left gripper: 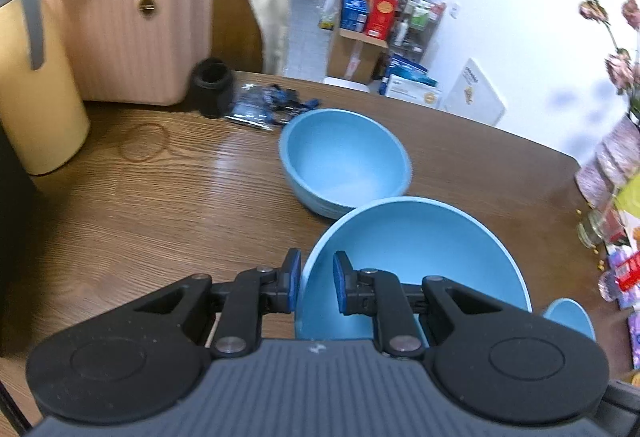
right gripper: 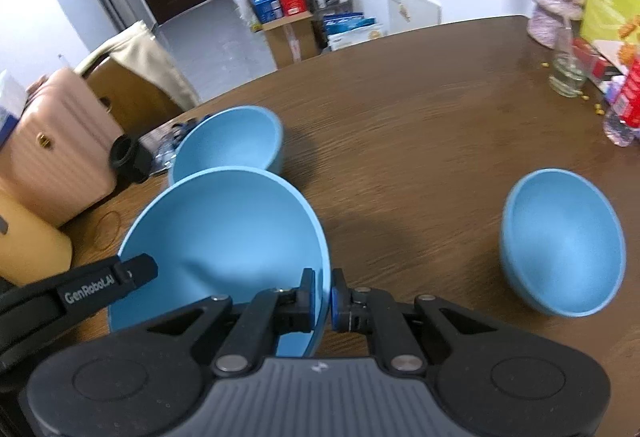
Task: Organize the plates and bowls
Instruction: 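Lift and carry both gripped blue bowls toward the bowl stack by the flower vase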
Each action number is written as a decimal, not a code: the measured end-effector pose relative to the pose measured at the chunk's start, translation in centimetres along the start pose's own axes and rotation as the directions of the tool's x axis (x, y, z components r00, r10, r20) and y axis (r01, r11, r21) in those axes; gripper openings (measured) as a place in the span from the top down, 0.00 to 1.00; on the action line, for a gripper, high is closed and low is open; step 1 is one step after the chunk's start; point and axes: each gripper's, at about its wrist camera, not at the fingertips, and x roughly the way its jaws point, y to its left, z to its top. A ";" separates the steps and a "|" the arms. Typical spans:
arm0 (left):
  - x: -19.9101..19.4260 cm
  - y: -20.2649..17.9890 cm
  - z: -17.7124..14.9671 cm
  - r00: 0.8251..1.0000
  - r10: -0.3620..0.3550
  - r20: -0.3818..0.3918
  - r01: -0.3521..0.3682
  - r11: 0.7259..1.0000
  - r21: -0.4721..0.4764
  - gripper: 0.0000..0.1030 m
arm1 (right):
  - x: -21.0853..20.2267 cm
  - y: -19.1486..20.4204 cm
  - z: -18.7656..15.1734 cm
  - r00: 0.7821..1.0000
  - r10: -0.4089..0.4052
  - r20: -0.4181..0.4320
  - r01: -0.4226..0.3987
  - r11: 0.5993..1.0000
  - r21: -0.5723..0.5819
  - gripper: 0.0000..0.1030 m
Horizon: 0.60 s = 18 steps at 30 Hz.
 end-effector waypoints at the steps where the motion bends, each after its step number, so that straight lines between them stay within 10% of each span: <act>1: 0.0 -0.7 -0.2 1.000 -0.007 0.000 0.007 1.000 0.006 0.83 | -0.3 -0.7 0.1 1.000 -0.005 0.005 0.005 1.000 0.006 0.93; 18: -0.5 -11.4 -3.4 0.994 -0.112 0.003 0.111 0.989 0.100 0.83 | -3.3 -11.7 0.8 0.994 -0.083 0.071 0.076 0.992 0.099 0.93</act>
